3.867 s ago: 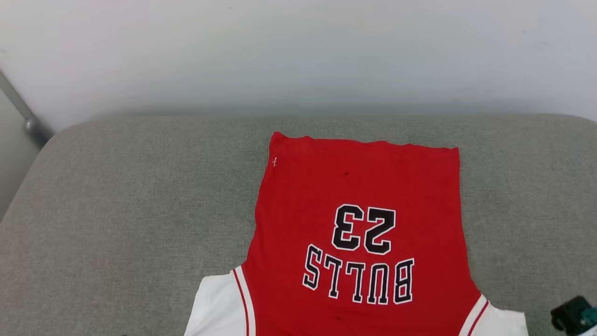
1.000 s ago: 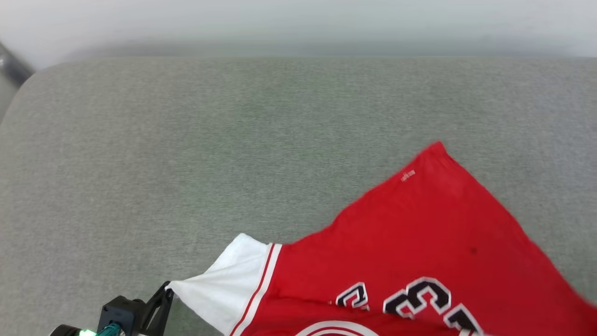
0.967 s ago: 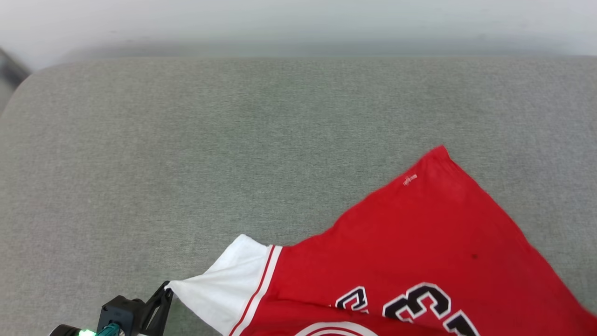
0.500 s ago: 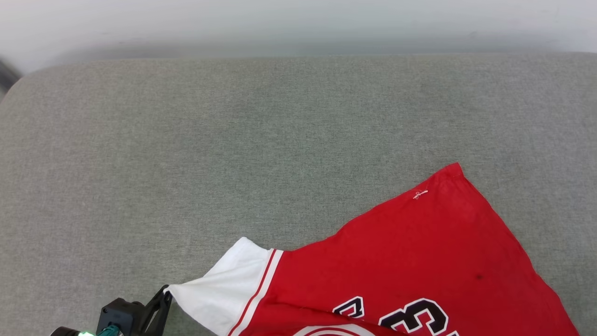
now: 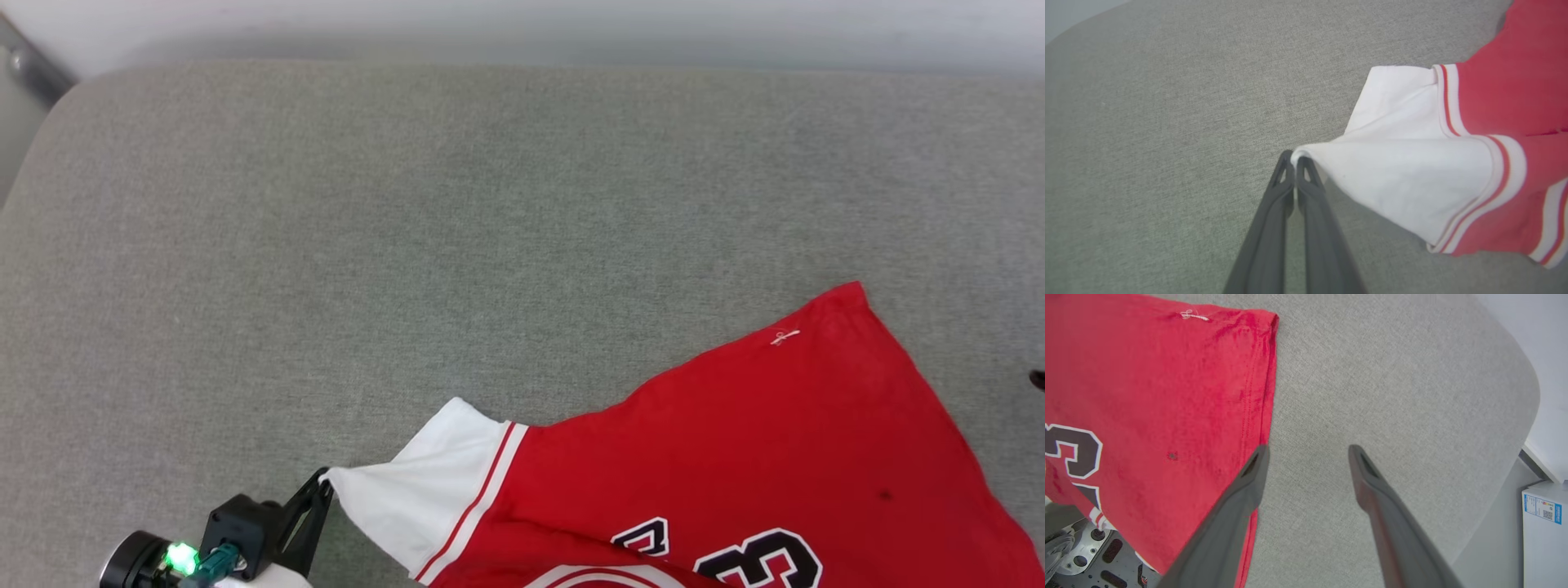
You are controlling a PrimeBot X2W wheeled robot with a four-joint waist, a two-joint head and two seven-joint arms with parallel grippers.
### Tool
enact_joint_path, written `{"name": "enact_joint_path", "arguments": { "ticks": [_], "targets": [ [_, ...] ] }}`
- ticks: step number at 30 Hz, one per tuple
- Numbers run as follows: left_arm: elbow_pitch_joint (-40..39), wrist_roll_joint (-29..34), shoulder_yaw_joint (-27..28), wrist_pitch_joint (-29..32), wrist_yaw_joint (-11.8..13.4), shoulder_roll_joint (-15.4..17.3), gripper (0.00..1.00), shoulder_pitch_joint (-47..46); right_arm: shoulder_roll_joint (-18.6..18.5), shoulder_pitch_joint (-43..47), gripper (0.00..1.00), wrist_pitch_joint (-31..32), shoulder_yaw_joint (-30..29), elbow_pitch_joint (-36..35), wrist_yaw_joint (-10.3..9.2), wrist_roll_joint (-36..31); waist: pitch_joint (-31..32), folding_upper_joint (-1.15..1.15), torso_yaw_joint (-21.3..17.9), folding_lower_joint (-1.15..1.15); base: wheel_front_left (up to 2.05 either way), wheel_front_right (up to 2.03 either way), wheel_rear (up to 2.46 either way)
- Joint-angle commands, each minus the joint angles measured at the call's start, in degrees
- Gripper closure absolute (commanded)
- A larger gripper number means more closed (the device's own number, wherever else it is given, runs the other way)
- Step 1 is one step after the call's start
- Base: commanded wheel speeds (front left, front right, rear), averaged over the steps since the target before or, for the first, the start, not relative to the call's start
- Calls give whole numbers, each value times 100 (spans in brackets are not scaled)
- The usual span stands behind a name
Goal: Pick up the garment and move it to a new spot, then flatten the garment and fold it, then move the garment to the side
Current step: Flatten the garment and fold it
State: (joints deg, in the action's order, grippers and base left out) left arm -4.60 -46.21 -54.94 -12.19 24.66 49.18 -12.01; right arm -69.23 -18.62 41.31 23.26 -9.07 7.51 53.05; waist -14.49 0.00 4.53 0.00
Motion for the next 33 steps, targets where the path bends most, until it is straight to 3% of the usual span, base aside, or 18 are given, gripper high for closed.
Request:
{"name": "enact_joint_path", "arguments": {
  "ticks": [1,7,13,21,22,33],
  "targets": [
    [-34,65,3,27,-20,-45,100,-137,139,-317,0,203,119,-73,-4,-96,-185,0,125,0,0,0,0],
    [-145,287,-40,126,-49,-143,100,-472,871,-1516,0,1006,759,166,-4,-436,-615,0,321,0,0,0,0],
    [-260,460,-43,183,-14,-220,100,-755,1571,-2526,0,1275,1483,810,-4,-759,-1002,0,492,0,0,0,0],
    [-281,555,-71,204,19,-335,100,-894,1916,-2932,0,1336,2639,1772,-6,-805,-1233,0,618,0,0,0,0],
    [-234,515,-59,180,31,-370,100,-883,1904,-2936,100,1242,3035,1937,-5,-688,-1204,0,618,0,0,0,0],
    [59,329,53,17,-50,-341,100,-718,1825,-3352,100,-120,3277,2183,-5,-269,-175,0,378,0,0,0,0]
  ]
}}
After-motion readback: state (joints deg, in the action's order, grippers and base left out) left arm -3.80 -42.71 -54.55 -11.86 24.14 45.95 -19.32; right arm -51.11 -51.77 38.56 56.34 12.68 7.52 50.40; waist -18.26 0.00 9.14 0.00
